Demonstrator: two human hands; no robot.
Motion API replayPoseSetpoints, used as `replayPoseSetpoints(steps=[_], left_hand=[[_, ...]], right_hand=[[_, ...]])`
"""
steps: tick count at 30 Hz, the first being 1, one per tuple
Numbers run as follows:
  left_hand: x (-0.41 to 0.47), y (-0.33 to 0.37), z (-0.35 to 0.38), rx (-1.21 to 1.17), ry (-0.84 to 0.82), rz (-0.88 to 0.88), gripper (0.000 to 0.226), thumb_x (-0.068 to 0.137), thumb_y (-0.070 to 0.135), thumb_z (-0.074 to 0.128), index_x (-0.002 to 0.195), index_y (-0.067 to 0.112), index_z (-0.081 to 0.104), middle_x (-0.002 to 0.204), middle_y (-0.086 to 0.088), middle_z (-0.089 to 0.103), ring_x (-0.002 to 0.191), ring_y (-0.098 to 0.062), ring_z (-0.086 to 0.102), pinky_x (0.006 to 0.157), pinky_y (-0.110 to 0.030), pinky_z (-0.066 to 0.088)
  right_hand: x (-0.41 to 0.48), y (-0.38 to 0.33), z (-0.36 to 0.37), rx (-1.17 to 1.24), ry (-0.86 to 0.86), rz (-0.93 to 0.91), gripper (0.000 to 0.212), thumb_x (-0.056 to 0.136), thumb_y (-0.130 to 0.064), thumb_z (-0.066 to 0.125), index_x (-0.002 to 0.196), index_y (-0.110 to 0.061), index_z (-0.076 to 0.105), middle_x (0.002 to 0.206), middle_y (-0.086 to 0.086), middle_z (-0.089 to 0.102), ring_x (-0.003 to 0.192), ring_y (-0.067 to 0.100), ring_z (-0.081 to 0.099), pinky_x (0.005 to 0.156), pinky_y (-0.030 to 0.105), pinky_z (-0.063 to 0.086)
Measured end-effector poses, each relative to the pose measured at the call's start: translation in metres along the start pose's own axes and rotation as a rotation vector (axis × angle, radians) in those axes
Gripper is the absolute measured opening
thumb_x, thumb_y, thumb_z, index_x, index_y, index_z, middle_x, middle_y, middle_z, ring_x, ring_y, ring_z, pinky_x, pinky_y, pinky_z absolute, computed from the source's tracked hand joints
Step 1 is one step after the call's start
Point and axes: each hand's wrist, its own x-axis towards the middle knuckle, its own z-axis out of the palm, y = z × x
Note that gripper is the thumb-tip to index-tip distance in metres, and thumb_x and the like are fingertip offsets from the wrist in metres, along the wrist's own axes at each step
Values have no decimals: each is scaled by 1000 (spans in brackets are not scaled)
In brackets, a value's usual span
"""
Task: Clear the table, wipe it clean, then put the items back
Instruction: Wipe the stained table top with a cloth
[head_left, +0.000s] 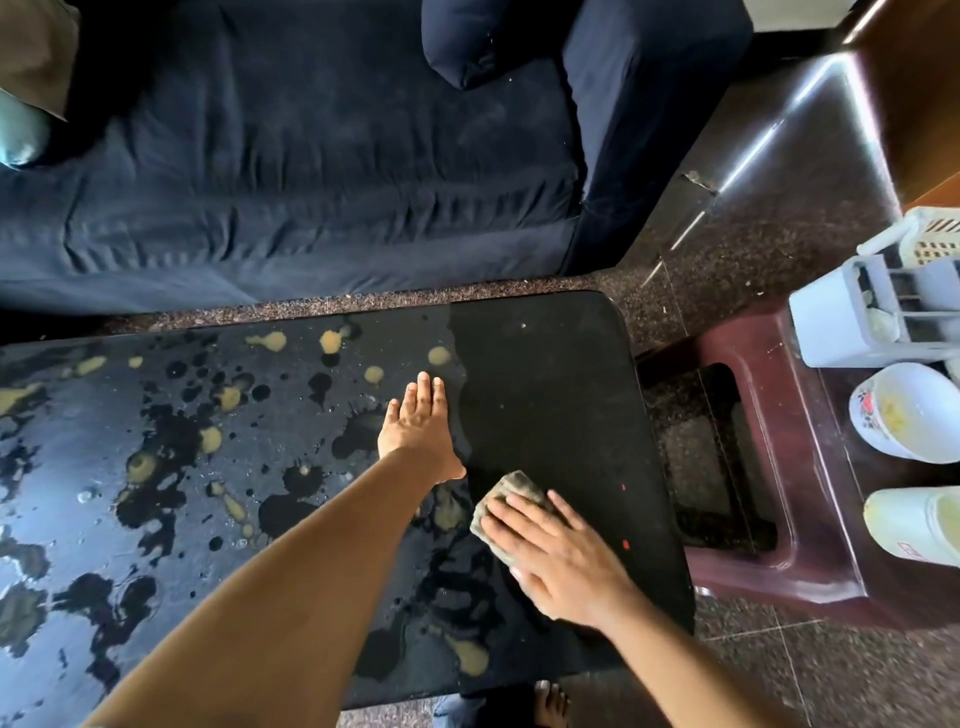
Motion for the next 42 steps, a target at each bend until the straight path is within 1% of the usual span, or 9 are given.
replayPoseSetpoints(steps=[2, 7, 12, 18, 24, 29, 35, 40, 42], left_hand=[[0, 0, 1, 4, 6, -1, 118, 78, 51, 67, 148, 10, -19, 156, -9, -24, 146, -23, -14, 120, -39, 0], [1, -3, 3, 10, 10, 10, 119, 78, 53, 67, 148, 10, -19, 156, -8, -24, 146, -21, -14, 119, -39, -1], [-15, -10, 11, -39, 142, 36, 109, 80, 57, 61, 150, 15, -10, 158, -3, -16, 146, -18, -12, 119, -42, -3], [-107, -2, 97, -323, 459, 90, 66, 91, 35, 54, 149, 20, 26, 158, -1, 16, 147, -18, 11, 118, -35, 2], [-154, -3, 153, -414, 454, -97, 61, 87, 43, 26, 136, 15, 51, 145, -4, 45, 136, -24, 39, 114, -41, 21], [-157, -2, 155, -339, 416, -99, 63, 89, 40, 17, 139, 15, 48, 147, -6, 42, 137, -25, 37, 113, -43, 24], [-159, 3, 153, -334, 370, -102, 54, 98, 21, 35, 150, 19, 21, 159, -1, 15, 146, -20, 12, 118, -37, 6], [-158, 7, 156, -362, 402, -122, 57, 95, 14, 40, 150, 19, 23, 158, 1, 16, 146, -19, 13, 118, -36, 9], [-158, 6, 156, -353, 400, -131, 57, 94, 14, 37, 150, 20, 24, 158, 1, 17, 146, -18, 14, 117, -36, 11]], right_hand=[[-2, 19, -1, -58, -15, 29, 75, 83, -38, 50, 151, -30, 20, 157, -10, 18, 145, 9, 14, 113, 45, 20], [29, -40, -1, 213, 165, 754, 62, 88, -35, 37, 149, -24, 29, 155, -2, 27, 142, 17, 27, 110, 49, 28], [-14, -34, 7, 34, 2, 57, 73, 84, -37, 48, 151, -29, 20, 158, -9, 15, 144, 10, 18, 111, 45, 22], [-15, -54, 10, 230, 142, 670, 64, 86, -35, 42, 148, -27, 29, 155, -8, 24, 143, 12, 23, 111, 48, 25], [-55, -40, 14, 19, 2, 49, 67, 87, -38, 45, 149, -32, 23, 155, -11, 25, 143, 8, 19, 110, 44, 24], [-36, -78, 16, 234, 151, 659, 60, 89, -35, 40, 147, -26, 33, 154, -7, 29, 142, 13, 27, 109, 48, 27], [-81, -55, 22, 19, 26, 19, 66, 88, -39, 47, 149, -31, 24, 156, -10, 24, 142, 10, 24, 109, 45, 28], [-58, -86, 24, 225, 181, 784, 57, 91, -36, 36, 147, -26, 34, 154, -5, 30, 142, 14, 27, 109, 49, 26], [-40, -121, 26, 268, 230, 747, 57, 91, -36, 37, 146, -24, 35, 153, -1, 33, 141, 16, 29, 109, 48, 23]])
